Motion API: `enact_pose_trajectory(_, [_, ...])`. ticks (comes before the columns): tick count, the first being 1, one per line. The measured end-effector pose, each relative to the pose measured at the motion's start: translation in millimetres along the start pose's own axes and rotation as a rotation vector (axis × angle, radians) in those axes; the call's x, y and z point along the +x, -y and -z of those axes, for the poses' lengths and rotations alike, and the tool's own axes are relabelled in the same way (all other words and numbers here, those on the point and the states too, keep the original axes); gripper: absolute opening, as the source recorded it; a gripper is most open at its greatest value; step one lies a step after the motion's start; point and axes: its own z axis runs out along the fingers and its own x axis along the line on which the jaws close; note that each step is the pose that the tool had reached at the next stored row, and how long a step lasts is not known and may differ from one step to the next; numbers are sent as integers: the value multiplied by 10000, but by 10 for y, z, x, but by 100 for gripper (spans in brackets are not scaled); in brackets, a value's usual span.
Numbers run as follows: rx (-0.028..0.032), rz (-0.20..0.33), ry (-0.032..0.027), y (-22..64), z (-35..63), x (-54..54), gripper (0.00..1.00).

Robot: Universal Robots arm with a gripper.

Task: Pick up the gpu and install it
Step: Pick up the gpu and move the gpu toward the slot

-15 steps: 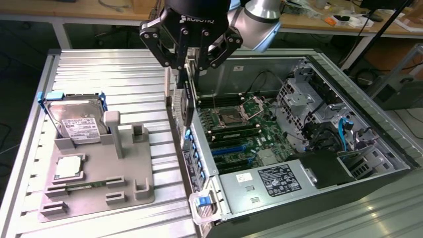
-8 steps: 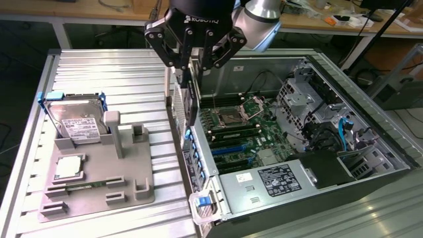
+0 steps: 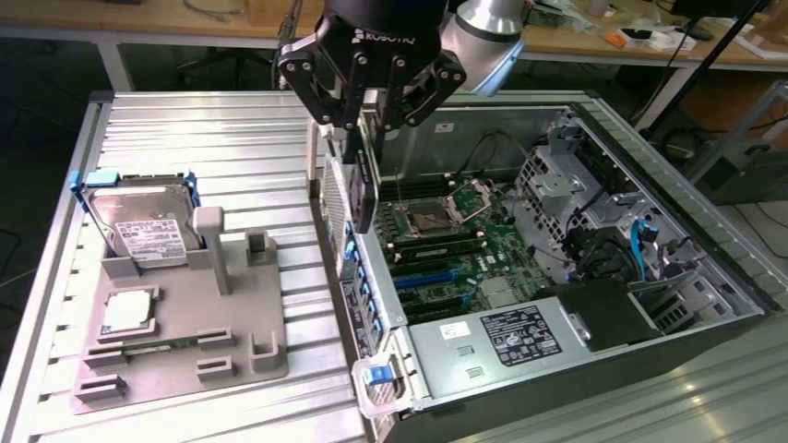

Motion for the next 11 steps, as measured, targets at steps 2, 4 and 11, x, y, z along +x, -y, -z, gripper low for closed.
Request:
enact_pose_trajectory(2, [0,0,0,-1,0,-16,27])
enact_pose_trajectory(4, [0,0,0,-3,0,-31,27])
enact_pose_trajectory(11, [0,0,0,-7,0,-79,27])
